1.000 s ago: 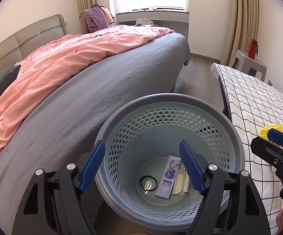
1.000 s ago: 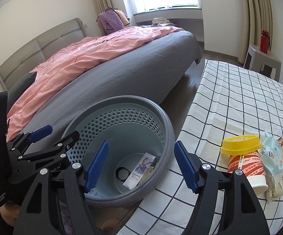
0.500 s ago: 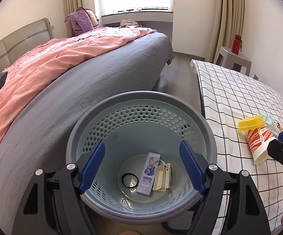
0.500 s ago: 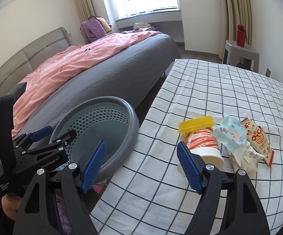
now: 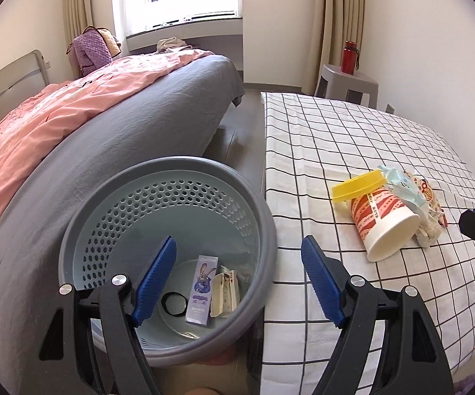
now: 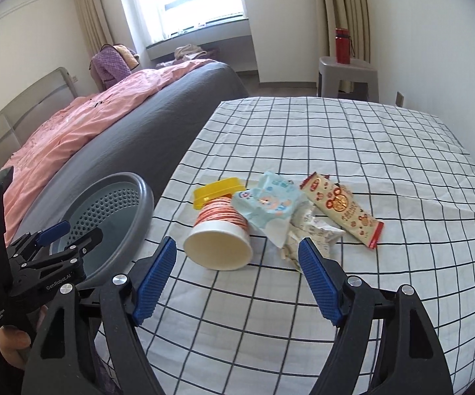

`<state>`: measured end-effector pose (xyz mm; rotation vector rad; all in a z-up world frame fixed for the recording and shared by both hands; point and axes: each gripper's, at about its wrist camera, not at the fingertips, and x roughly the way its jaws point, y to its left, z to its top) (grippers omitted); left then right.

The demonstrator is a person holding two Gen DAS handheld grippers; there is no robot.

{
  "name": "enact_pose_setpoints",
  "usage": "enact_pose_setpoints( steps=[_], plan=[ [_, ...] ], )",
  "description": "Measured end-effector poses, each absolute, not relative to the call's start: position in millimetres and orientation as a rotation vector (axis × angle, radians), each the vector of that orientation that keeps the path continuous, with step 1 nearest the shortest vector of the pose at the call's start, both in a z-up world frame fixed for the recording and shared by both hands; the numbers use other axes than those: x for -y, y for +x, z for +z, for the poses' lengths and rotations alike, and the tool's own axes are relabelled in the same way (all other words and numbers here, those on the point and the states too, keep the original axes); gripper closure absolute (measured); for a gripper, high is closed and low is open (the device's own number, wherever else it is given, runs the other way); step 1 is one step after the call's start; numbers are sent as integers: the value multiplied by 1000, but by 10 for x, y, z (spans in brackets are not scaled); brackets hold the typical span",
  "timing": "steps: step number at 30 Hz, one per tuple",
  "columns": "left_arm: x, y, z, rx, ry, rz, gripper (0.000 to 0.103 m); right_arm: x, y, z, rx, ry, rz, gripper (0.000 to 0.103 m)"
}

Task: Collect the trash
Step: 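Move the right gripper back toward the cup and wrappers on the bed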

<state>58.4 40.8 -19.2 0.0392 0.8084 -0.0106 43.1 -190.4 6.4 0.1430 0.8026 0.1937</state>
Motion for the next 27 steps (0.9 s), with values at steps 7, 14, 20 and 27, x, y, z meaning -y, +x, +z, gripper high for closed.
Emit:
enact_pose_setpoints(
  steps=[7,14,20,27],
  plan=[
    [-67,686,-197,-826,61,-74,28,2237,570,23,-830,156,135,28],
    [240,874,-209,-841,65,-119,28,2427,826,-69,-842,163,110,28],
    [294,1036,-201,-851,67,-122,28,2527,877,-143,-852,200,128,28],
    [357,1220,-183,-890,27,-173,28,2517,866,-106,-846,193,135,28]
  ],
)
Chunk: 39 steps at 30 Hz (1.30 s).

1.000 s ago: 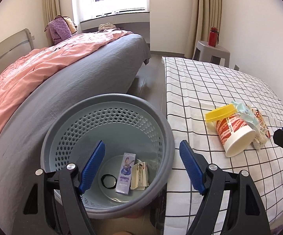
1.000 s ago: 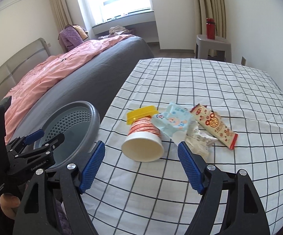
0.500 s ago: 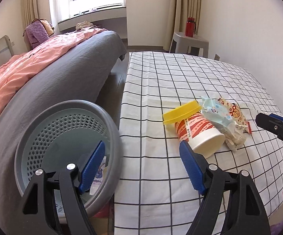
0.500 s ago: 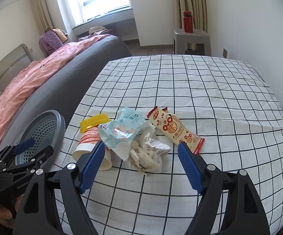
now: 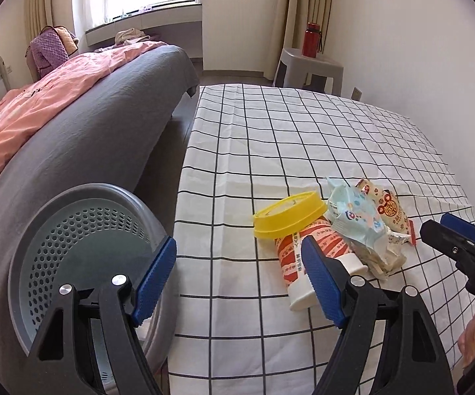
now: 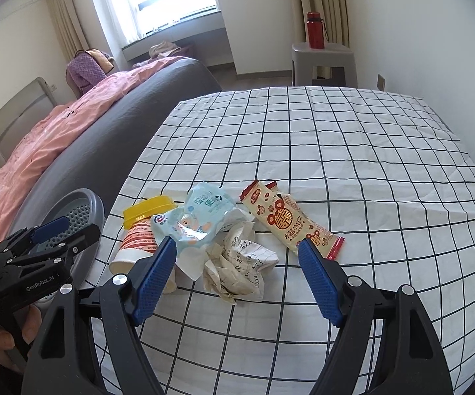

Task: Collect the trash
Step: 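Move the right gripper back toward the cup and wrappers on the bed, then grasp the red-and-white paper cup with the left gripper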

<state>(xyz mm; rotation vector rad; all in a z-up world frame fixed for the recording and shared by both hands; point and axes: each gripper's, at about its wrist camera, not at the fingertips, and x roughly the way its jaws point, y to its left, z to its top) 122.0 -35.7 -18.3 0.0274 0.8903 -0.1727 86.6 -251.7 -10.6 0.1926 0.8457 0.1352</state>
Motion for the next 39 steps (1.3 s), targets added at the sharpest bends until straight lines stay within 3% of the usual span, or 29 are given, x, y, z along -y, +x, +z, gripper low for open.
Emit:
enact_pose_setpoints(
  steps=[16,34,39],
  plan=[
    [730,1538,-405,-1115,-83,-297,28,2894,812,111,-780,290,106,28],
    [791,1679,-757,-1197,-111,-320,28,2924,729,169,-763,306,111,28],
    [796,1622,-789,-1195,-122,-344,38,2922,745,145,-770,306,109,28]
  ],
)
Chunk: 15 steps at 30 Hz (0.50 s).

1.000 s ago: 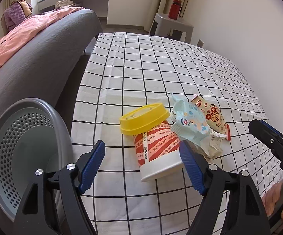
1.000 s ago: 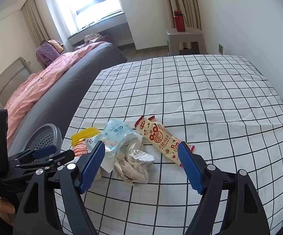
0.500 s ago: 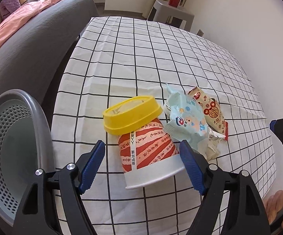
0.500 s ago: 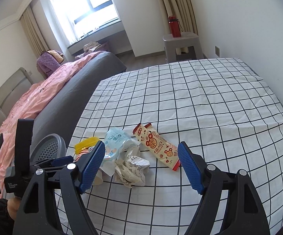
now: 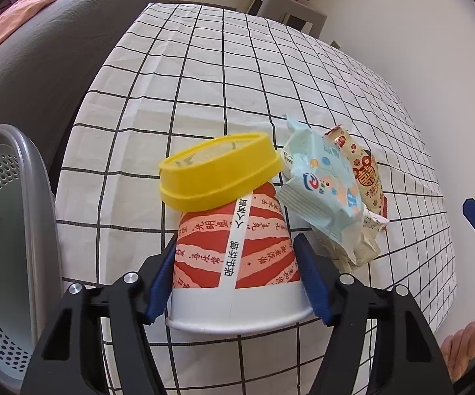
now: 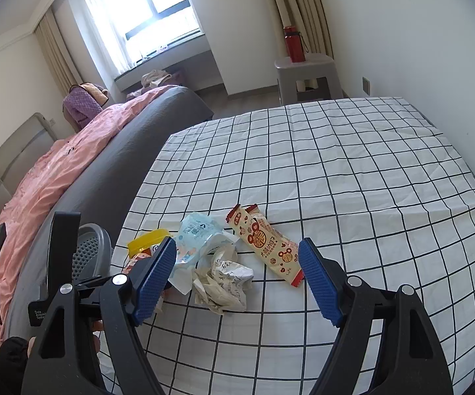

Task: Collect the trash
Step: 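Grasp the red-and-white paper cup with the left gripper, then grasp the crumpled white paper wrapper with the right gripper while the left gripper holds the cup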

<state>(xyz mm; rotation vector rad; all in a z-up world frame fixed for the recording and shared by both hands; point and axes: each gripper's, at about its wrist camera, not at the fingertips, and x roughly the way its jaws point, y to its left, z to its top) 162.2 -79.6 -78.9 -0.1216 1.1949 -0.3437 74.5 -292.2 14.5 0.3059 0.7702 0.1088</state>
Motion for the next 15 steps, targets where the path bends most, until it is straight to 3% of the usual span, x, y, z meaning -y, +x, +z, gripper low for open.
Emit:
enact_pose_setpoints(
  steps=[15],
  plan=[
    [605,1035,-707,-1135,-76,-327,39,2858,787,2,-807,275,99,28]
  ],
)
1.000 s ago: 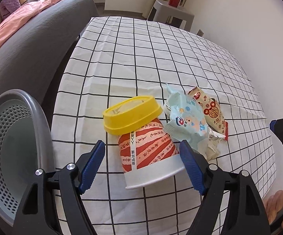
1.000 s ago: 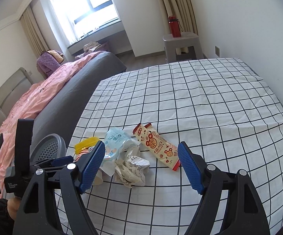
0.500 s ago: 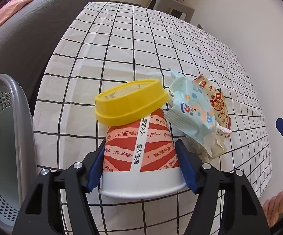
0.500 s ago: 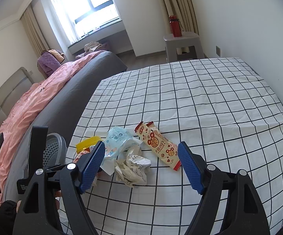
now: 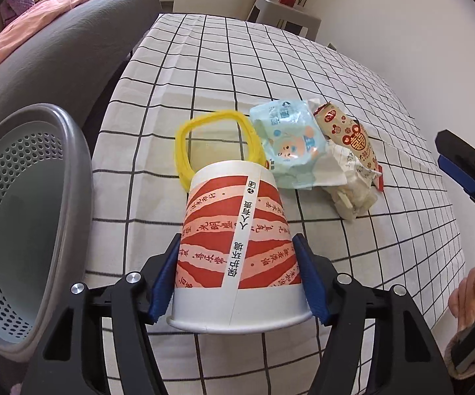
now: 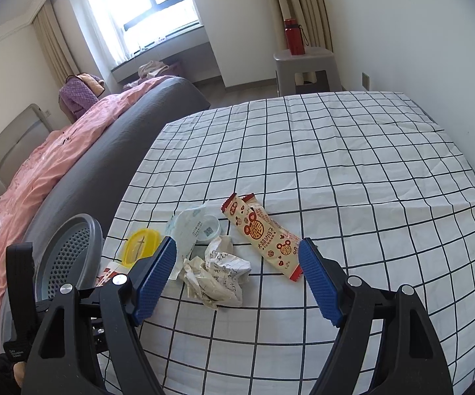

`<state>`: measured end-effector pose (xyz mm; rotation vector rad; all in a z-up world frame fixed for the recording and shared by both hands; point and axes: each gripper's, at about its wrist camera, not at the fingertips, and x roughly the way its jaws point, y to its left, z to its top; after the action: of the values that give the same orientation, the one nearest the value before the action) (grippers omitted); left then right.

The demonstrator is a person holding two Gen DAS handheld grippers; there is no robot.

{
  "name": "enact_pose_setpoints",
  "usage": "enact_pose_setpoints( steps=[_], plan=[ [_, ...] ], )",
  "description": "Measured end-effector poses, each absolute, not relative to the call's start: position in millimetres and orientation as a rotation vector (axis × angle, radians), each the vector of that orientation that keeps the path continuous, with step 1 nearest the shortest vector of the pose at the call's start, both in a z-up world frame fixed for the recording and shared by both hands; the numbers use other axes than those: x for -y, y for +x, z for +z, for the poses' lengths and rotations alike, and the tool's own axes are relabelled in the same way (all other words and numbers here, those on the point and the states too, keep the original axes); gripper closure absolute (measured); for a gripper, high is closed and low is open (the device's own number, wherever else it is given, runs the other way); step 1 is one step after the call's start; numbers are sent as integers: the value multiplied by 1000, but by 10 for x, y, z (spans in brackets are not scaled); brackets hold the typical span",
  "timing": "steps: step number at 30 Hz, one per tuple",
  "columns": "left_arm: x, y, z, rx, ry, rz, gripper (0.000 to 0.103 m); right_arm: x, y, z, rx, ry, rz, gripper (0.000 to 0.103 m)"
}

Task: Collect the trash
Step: 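Grasp the crumpled white paper wrapper with the right gripper while the left gripper holds the cup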

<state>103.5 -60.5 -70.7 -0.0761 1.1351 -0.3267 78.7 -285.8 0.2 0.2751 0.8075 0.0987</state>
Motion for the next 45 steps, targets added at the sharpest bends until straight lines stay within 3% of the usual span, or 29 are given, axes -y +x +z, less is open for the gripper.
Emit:
enact_pose_setpoints(
  steps=[12,30,32,34,38,45],
  plan=[
    [482,668,-451,-999,-7,-284,39,2601,902,-336,-885,188,127,28],
    [130,817,-21,-795,26,-162,39,2507,1228,-713,-998,239,98,28],
    [103,839,-57,-803,19,-159,39,2479,1240,-734,-1004,233,106,33],
    [88,845,-94,-809,16,-154,39,2445,1239,-734,-999,231,114,45],
    [29,851,-147,-814,9,-147,39,2391,1207,-679,-983,208,123,60],
    [-75,825,-143,-803,5,-126,39,2518,1052,-627,-957,234,90,63]
  ],
)
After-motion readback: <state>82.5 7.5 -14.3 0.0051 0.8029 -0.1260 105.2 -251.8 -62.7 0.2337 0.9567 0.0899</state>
